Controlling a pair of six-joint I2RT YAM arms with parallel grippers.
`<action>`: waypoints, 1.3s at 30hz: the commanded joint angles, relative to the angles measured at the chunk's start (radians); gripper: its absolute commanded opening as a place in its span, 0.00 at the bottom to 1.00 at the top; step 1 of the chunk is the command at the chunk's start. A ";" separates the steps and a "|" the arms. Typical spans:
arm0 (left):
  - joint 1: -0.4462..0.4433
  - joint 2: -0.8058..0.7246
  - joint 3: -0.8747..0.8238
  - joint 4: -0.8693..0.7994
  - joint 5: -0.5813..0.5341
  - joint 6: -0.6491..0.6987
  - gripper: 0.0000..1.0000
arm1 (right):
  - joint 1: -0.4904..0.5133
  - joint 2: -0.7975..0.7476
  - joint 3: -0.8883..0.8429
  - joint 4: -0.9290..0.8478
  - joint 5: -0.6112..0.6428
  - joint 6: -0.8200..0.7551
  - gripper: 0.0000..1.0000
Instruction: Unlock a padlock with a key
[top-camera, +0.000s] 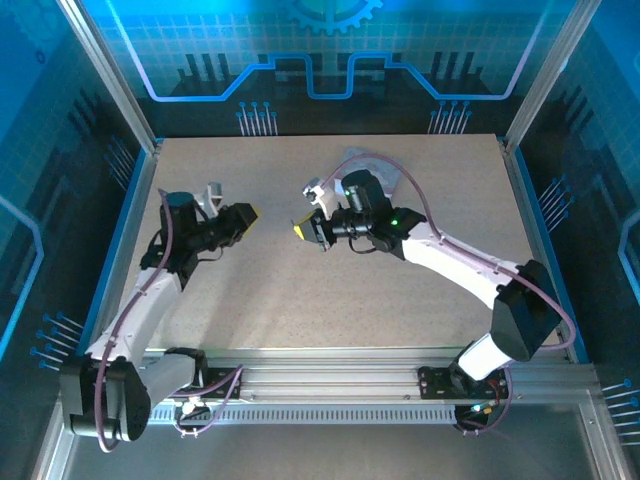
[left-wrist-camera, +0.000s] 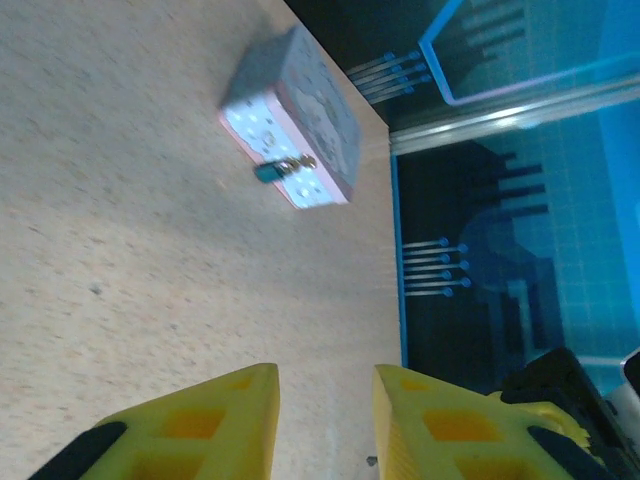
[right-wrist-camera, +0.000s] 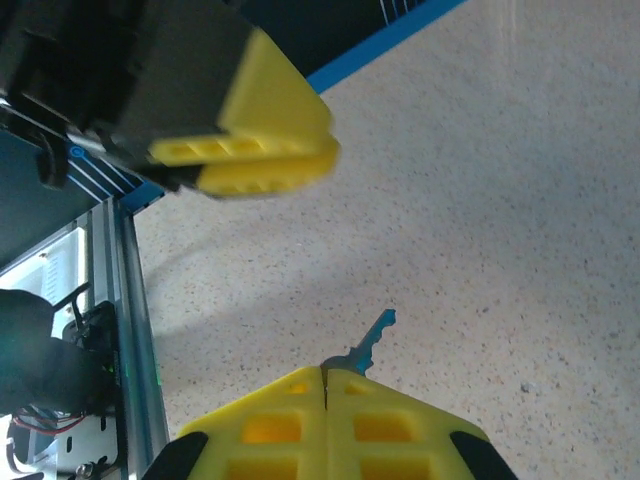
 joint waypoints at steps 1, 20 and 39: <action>-0.089 -0.011 -0.012 0.034 -0.066 -0.163 0.25 | 0.043 -0.034 -0.004 -0.030 0.067 -0.071 0.00; -0.237 0.009 0.035 0.014 -0.125 -0.287 0.28 | 0.095 -0.050 -0.003 -0.062 0.146 -0.131 0.00; -0.263 0.041 0.048 0.023 -0.079 -0.298 0.27 | 0.106 -0.050 0.004 -0.077 0.147 -0.141 0.00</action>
